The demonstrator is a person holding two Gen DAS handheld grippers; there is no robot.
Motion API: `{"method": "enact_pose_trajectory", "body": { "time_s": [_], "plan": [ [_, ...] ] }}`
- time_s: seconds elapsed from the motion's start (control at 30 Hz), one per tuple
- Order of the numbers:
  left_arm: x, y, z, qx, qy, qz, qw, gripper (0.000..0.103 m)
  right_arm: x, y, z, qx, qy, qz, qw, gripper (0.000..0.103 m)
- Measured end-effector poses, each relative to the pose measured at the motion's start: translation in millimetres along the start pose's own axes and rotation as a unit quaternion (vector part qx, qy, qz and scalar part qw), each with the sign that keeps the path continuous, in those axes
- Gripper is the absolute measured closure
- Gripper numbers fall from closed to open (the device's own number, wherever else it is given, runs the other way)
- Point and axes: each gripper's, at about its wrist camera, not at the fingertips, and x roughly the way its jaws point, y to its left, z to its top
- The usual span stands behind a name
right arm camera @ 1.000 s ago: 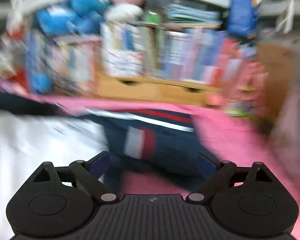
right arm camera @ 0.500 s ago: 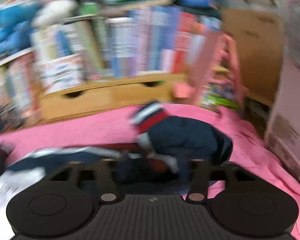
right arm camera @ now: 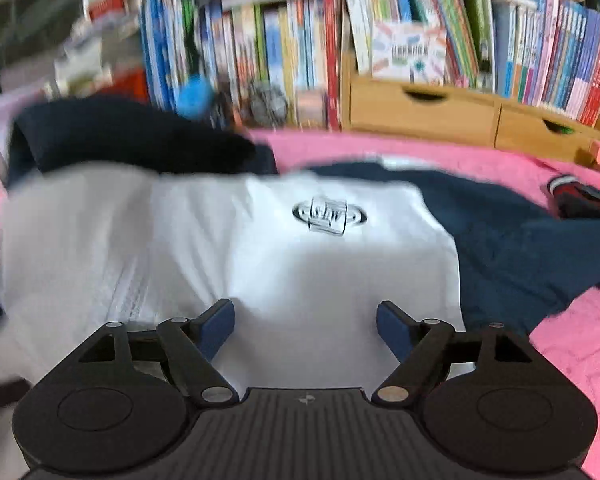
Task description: Fold clothes
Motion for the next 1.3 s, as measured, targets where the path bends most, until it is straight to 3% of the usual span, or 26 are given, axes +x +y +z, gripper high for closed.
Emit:
{"method": "enact_pose_trajectory", "body": {
  "time_s": [0.07,0.13,0.2,0.23,0.33,0.4,0.5,0.53,0.6,0.67,0.77,0.87,0.93,1.0,1.1,1.2,1.3],
  "plan": [
    [-0.6,0.0,-0.4,-0.001,0.000,0.001,1.0000,0.000,2.3,2.6,-1.6,0.000,-0.003,-0.015,1.000,0.008],
    [-1.1,-0.9,2.8,-0.003,0.010,0.006,0.9999,0.000,4.6,4.7,-3.0,0.001,-0.005,-0.029,1.000,0.002],
    [-4.1,-1.7,17.1,-0.005,0.044,0.014,0.9989,0.000,4.8,2.0,-2.6,0.011,-0.003,-0.028,1.000,0.000],
    [-11.1,-1.5,27.9,-0.002,0.041,0.012,0.9991,0.000,4.2,1.8,-2.4,0.012,-0.004,-0.028,1.000,0.000],
    [-40.5,-0.8,64.7,0.029,-0.028,-0.019,0.9990,0.000,2.5,4.0,0.1,0.012,-0.005,-0.030,0.999,0.000],
    [-48.7,-6.7,96.8,0.071,-0.072,-0.023,0.9946,0.000,2.0,5.4,1.7,0.013,-0.006,-0.031,0.999,0.000],
    [-24.9,-23.0,145.0,0.130,-0.110,-0.002,0.9855,0.000,2.2,1.0,-4.6,0.013,-0.007,-0.031,0.999,0.000],
    [-7.4,-27.3,158.2,0.146,-0.106,-0.014,0.9834,0.000,2.8,1.0,-5.0,0.014,-0.007,-0.031,0.999,0.000],
    [34.7,-33.6,177.2,0.164,-0.068,-0.052,0.9828,0.000,4.3,0.6,-4.3,0.014,-0.007,-0.031,0.999,0.000],
    [82.1,-40.6,187.6,0.164,-0.001,-0.019,0.9863,0.000,4.4,0.3,-4.5,0.015,-0.007,-0.031,0.999,0.000],
    [143.6,-45.9,189.5,0.156,0.084,0.051,0.9828,0.002,4.5,-0.2,-4.9,0.016,-0.007,-0.031,0.999,0.000],
    [169.3,-34.8,172.4,0.132,0.130,0.072,0.9801,0.012,4.6,-0.7,-5.2,0.017,-0.008,-0.031,0.999,0.000],
    [166.6,-23.6,162.5,0.099,0.130,0.061,0.9847,0.037,4.6,-1.0,-5.5,0.018,-0.008,-0.031,0.999,0.000],
    [155.8,-16.7,161.6,0.074,0.105,0.068,0.9894,0.071,4.7,-1.4,-5.7,0.018,-0.008,-0.031,0.999,0.000],
    [130.6,0.8,177.4,0.045,0.016,0.161,0.9859,0.094,4.8,-1.7,-5.8,0.018,-0.008,-0.031,0.999,0.000],
    [90.2,46.1,201.8,-0.038,-0.071,0.201,0.9764,0.097,4.8,-1.9,-5.7,0.018,-0.008,-0.031,0.999,0.000],
    [48.9,90.3,212.7,-0.058,-0.114,0.247,0.9607,0.097,4.9,-2.1,-5.6,0.018,-0.008,-0.031,0.999,0.000]
  ]
}}
